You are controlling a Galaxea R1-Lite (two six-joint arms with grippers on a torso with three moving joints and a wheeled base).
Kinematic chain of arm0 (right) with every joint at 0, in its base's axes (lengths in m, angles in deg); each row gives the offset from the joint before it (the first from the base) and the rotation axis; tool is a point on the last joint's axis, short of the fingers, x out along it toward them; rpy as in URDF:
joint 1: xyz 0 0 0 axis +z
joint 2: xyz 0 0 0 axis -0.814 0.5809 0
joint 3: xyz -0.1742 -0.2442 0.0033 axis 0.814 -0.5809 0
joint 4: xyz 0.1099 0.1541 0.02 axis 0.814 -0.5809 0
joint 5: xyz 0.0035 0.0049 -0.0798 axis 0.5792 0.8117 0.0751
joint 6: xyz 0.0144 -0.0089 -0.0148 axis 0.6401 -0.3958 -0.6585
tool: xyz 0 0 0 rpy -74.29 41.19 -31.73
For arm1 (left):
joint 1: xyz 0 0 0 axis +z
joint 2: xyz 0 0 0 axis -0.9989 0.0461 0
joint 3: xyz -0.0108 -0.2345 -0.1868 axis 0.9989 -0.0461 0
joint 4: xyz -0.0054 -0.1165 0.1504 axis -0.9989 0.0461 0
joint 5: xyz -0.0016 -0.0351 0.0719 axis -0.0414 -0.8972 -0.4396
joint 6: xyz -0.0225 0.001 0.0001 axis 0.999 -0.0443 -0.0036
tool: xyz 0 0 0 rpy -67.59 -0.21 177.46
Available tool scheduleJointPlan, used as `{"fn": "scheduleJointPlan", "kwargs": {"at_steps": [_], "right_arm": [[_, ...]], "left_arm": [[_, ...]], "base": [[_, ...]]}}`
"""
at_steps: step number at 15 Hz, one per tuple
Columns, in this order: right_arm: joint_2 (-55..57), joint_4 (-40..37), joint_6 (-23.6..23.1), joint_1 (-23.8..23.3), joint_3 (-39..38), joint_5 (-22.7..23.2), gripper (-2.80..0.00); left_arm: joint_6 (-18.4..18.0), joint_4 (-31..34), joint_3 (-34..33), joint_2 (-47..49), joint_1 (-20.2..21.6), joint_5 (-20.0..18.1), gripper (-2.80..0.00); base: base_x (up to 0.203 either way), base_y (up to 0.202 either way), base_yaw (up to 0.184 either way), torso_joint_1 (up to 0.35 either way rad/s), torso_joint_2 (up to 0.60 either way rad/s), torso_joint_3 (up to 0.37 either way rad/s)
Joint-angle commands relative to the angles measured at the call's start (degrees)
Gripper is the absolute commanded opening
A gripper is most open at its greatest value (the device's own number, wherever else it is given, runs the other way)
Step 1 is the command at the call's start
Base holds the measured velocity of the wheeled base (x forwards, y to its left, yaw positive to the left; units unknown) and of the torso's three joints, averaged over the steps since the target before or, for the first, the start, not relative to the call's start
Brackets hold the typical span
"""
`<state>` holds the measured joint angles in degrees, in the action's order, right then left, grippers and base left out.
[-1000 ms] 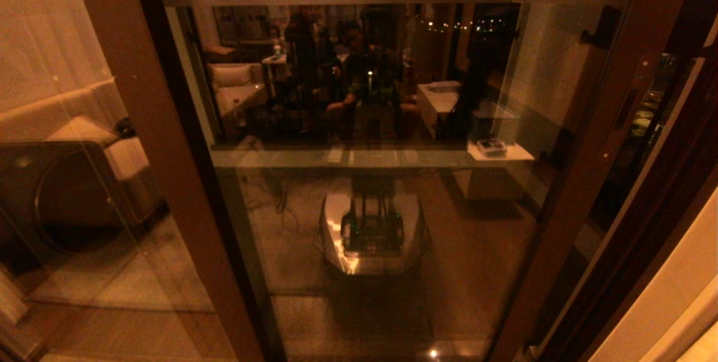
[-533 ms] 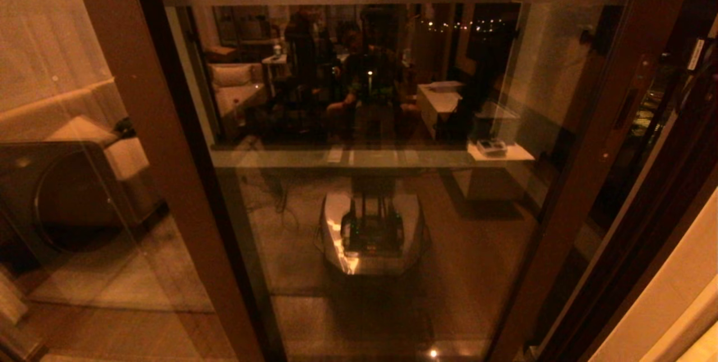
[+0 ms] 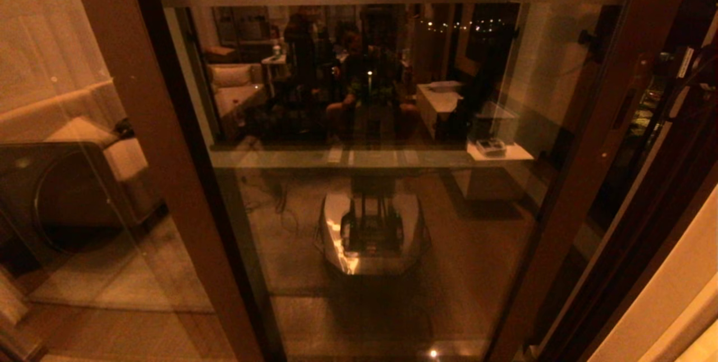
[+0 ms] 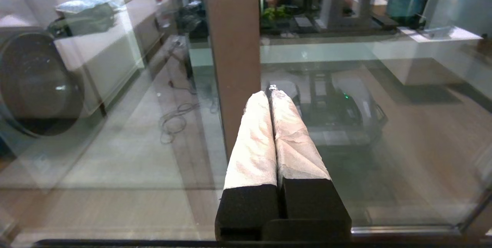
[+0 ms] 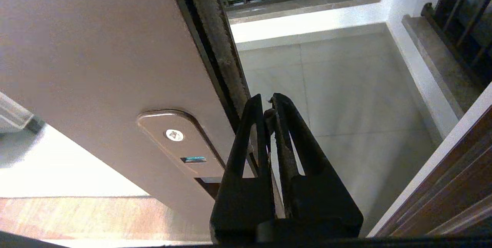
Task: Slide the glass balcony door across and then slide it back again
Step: Open the slid door
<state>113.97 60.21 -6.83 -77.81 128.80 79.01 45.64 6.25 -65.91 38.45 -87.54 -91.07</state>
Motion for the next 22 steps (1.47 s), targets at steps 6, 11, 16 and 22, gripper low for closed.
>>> {"fn": "scheduleJointPlan", "kwargs": {"at_steps": [6, 11, 16, 22], "right_arm": [[-0.35, -0.13, 0.01, 2.96, -0.11, 0.25, -2.8], [-0.43, -0.22, 0.09, 4.07, -0.81, -0.02, -2.8], [-1.77, -1.01, 0.01, 6.42, -2.52, -0.14, -2.8], [-2.34, -0.96, -0.04, 9.4, -4.06, -3.81, -2.8]], "left_arm": [[-0.05, -0.05, -1.96, 0.07, 0.01, -0.02, -2.8], [-0.05, -0.05, -1.95, 0.07, 0.01, -0.02, -2.8], [-0.05, -0.05, -1.97, 0.07, 0.01, -0.02, -2.8], [-0.05, -0.05, -2.02, 0.07, 0.01, -0.02, -2.8]], "base": [[0.0, 0.0, 0.0, 0.0, 0.0, 0.0], [0.0, 0.0, 0.0, 0.0, 0.0, 0.0], [0.0, 0.0, 0.0, 0.0, 0.0, 0.0], [0.0, 0.0, 0.0, 0.0, 0.0, 0.0]]}}
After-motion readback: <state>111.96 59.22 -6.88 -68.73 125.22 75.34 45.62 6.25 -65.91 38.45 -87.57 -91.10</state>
